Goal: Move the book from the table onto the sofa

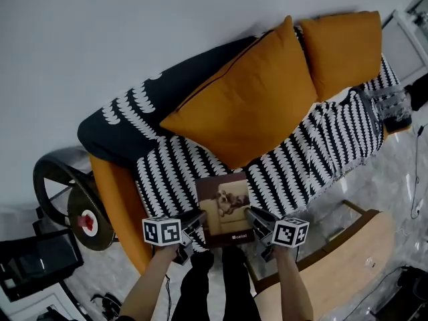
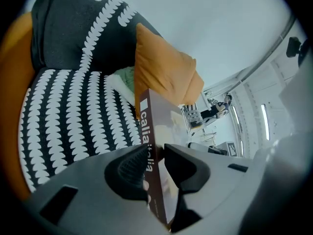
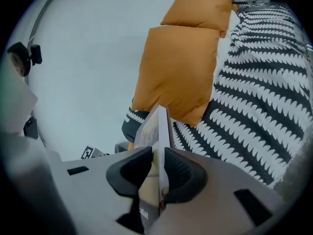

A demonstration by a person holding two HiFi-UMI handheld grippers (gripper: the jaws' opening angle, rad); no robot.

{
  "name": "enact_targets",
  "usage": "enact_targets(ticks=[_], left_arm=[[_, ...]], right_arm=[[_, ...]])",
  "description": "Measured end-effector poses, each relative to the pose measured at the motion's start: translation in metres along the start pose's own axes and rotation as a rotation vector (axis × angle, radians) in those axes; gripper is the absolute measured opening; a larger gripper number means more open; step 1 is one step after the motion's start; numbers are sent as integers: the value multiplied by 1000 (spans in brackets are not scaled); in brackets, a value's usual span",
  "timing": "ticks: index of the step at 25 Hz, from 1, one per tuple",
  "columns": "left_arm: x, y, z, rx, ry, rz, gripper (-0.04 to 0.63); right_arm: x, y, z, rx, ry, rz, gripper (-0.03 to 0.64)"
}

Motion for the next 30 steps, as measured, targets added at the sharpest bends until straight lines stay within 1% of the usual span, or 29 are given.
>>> enact_targets(ticks=[3,6,9,17,20,23,30], left_arm=[[4,-6,-8,9,2,11,110],[6,-6,-20,57,2,21,110],[6,-3,-30,96,13,33,110],[4,-2,-32,85,9,33,110],[8,1,-25,80,-8,42,103],[13,11,-10,80,-37,51,95],[25,39,38,77,-146,70,60]], right_arm=[[5,-10,8,1,-3,1,95],[6,-19,16,-51,28,18,95],[8,-20,24,-94,24,32,95],[3,-19,27,-96,11,20,95],[4,-17,22,-87,15,19,92],[3,-9,6,-74,24,21,79],[0,13,-46,-55,63,42,56]])
Point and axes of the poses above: the fingertips, and each gripper's own axes: y backward along the fingers, z to its right, x out of its top, the point moved 4 cm from there along y, backward along the fingers, and after that the axes turned 9 degrees about -y, right-handed, at the moved point
